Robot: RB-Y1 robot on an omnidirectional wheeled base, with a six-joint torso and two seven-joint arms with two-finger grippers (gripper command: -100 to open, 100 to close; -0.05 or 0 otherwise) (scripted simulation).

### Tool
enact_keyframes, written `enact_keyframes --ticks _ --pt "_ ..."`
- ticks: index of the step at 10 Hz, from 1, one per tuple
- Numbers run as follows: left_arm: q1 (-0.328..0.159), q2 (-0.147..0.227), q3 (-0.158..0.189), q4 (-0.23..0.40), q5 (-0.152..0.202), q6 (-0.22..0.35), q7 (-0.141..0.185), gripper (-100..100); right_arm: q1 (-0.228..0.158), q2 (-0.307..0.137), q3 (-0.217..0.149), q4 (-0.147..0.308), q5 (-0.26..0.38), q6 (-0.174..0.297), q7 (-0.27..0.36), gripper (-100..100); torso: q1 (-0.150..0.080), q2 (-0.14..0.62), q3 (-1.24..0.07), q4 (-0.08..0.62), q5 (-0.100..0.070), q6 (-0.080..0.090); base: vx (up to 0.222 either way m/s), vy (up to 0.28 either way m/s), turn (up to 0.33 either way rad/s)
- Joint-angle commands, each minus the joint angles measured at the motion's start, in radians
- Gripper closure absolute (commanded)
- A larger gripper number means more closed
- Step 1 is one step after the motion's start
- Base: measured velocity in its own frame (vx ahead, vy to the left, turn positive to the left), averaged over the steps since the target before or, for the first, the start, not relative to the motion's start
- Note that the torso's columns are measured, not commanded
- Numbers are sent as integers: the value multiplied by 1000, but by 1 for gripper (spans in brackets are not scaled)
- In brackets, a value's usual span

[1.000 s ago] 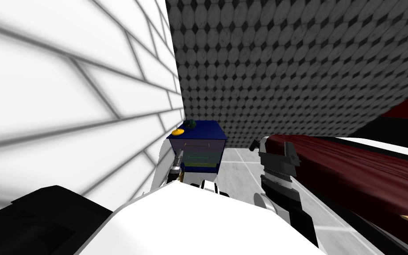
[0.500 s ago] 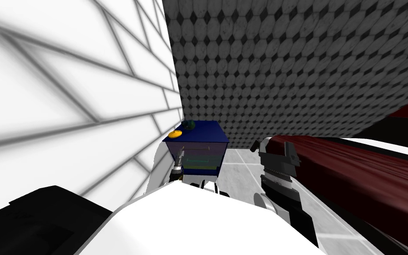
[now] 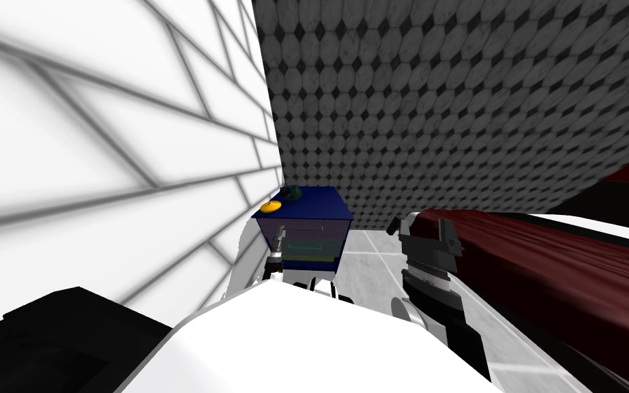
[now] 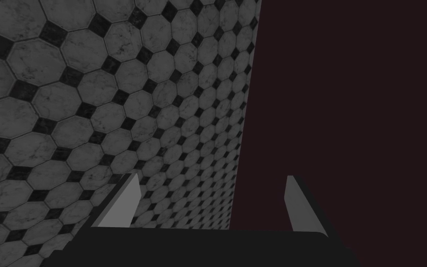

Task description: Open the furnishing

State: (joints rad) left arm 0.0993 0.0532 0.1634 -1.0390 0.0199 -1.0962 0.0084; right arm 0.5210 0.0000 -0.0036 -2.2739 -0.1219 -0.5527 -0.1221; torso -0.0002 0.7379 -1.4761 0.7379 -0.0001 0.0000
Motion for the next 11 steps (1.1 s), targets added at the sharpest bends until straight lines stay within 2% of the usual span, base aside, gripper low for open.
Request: enact_keyframes --ticks 1,2,5,7,11 --pt "-8 1 0 -13 0 21 -1 -100 0 0 0 0 0 0 0 0 0 0 0 0 0 0 0 0 0" --pt "6 -2 -1 1 -1 -4 0 100 0 0 0 0 0 0 0 0 1 0 0 0 0 0 7 6 -28" --pt "40 -12 -5 16 -5 -52 -1 100 0 0 0 0 0 0 0 0 0 0 0 -1 0 -1 12 11 -24" --pt "14 -1 -5 0 -3 -17 7 100 0 0 0 0 0 0 0 0 1 -2 -1 -2 1 -1 -56 -16 25" --pt "-10 11 -4 -25 -2 41 11 100 0 0 0 0 0 0 0 0 -1 5 3 3 -2 -2 -173 -43 34"
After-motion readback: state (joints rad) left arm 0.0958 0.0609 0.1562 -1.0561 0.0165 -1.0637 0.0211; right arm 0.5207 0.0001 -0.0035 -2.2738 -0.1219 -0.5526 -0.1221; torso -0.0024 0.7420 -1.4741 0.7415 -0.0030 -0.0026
